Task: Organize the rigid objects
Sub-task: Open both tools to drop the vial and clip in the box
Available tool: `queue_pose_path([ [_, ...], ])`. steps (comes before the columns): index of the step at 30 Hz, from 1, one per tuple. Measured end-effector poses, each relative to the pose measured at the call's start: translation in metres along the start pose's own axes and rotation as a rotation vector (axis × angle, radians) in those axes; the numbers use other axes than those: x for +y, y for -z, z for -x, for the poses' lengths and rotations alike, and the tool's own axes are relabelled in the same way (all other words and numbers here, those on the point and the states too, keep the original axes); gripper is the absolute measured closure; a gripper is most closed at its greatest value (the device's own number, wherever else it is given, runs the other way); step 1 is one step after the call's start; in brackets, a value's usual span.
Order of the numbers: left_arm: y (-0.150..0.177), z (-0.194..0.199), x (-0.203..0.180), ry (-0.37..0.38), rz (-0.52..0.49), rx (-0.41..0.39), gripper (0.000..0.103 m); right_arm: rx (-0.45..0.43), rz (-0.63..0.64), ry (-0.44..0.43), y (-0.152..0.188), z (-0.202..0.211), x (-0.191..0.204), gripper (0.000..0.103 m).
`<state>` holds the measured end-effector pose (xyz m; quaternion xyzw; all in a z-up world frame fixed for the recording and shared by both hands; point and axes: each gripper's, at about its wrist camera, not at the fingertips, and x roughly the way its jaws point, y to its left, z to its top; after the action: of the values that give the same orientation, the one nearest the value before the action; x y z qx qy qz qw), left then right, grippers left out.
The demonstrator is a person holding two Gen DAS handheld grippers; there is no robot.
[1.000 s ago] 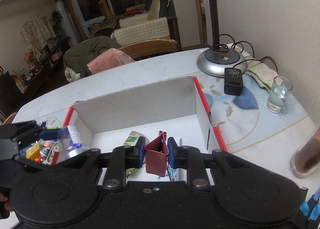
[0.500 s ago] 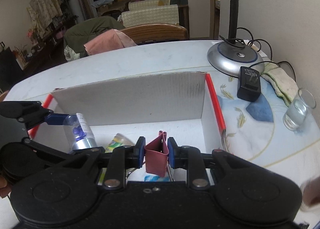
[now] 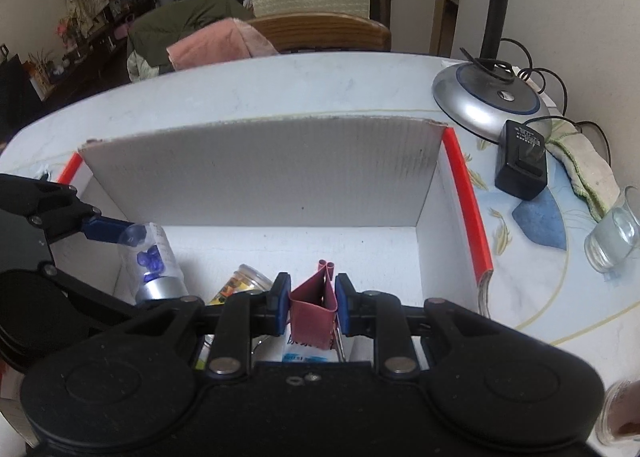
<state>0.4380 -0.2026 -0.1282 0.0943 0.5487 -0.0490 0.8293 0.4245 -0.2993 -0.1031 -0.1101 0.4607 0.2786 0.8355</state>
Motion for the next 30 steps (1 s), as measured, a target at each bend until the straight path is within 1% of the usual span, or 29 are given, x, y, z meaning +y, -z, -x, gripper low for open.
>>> queue_pose_path([
  [3,0.001,-0.004,-0.003,0.011,-0.018,0.031,0.03,0.007,0.0,0.006,0.0,0.0,0.001,0.08],
  [6,0.002,-0.005,-0.005,0.004,-0.033,0.047,0.03,0.007,-0.006,0.006,0.002,0.002,0.0,0.079],
  [9,0.003,-0.005,-0.006,0.003,-0.045,0.057,0.029,0.007,-0.011,0.009,0.003,0.004,-0.001,0.076],
  [11,0.003,-0.002,-0.007,0.0,-0.049,0.04,0.029,0.007,-0.011,0.011,0.004,0.005,-0.002,0.074],
  [15,0.006,0.005,-0.005,0.007,-0.037,0.007,0.025,-0.005,-0.014,0.01,0.007,0.012,-0.003,0.072],
  [20,0.011,0.018,0.001,0.031,-0.002,-0.055,0.025,-0.024,-0.018,0.006,0.01,0.023,-0.005,0.065],
  [30,0.027,0.05,0.005,0.092,0.062,-0.169,0.025,-0.069,-0.013,-0.007,0.017,0.053,0.005,0.062],
])
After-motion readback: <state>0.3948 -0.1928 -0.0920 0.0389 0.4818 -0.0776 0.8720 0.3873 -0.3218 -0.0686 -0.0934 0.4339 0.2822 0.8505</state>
